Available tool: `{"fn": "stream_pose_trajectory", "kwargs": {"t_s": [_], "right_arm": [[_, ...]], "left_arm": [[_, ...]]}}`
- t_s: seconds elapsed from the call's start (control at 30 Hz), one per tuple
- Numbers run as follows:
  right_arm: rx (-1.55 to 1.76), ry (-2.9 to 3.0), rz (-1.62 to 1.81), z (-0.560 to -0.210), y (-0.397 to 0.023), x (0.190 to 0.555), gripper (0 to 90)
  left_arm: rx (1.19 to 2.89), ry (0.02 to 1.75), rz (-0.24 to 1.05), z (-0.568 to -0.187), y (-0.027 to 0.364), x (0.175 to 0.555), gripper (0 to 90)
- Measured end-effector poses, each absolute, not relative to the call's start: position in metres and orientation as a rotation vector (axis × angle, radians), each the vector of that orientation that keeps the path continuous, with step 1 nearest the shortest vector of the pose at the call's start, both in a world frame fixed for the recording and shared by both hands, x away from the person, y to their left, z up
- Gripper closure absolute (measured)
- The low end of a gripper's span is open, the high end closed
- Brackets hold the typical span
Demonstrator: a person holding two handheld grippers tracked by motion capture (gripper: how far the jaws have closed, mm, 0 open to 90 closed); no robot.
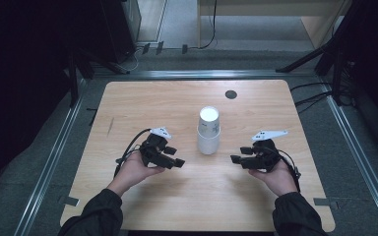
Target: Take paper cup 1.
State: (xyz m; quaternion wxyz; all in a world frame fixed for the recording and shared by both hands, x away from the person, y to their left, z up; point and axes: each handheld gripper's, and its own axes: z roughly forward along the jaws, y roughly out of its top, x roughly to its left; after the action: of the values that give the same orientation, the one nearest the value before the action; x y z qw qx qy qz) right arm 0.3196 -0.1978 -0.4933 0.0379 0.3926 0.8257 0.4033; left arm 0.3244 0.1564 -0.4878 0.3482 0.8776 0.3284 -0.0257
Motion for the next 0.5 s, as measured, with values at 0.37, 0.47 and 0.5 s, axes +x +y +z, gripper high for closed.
{"fn": "stream_pose_trajectory", "kwargs": {"t_s": [0.37,0.47,0.5], "right_arm": [[1.156,2.552,1.190,-0.4924,-0.1962,0.3182,42.5],[1.155,2.591,1.183,-0.4943,-0.1961,0.3167,48.0],[1.173,2.611,1.180,-0.4954,-0.1958,0.3166,48.1]], "left_arm": [[2.291,0.851,-0.083,-0.4909,0.1563,0.3259,33.9],[2.297,0.838,-0.095,-0.4922,0.1563,0.3256,36.7],[2.306,0.834,-0.099,-0.4930,0.1557,0.3255,36.7]]}}
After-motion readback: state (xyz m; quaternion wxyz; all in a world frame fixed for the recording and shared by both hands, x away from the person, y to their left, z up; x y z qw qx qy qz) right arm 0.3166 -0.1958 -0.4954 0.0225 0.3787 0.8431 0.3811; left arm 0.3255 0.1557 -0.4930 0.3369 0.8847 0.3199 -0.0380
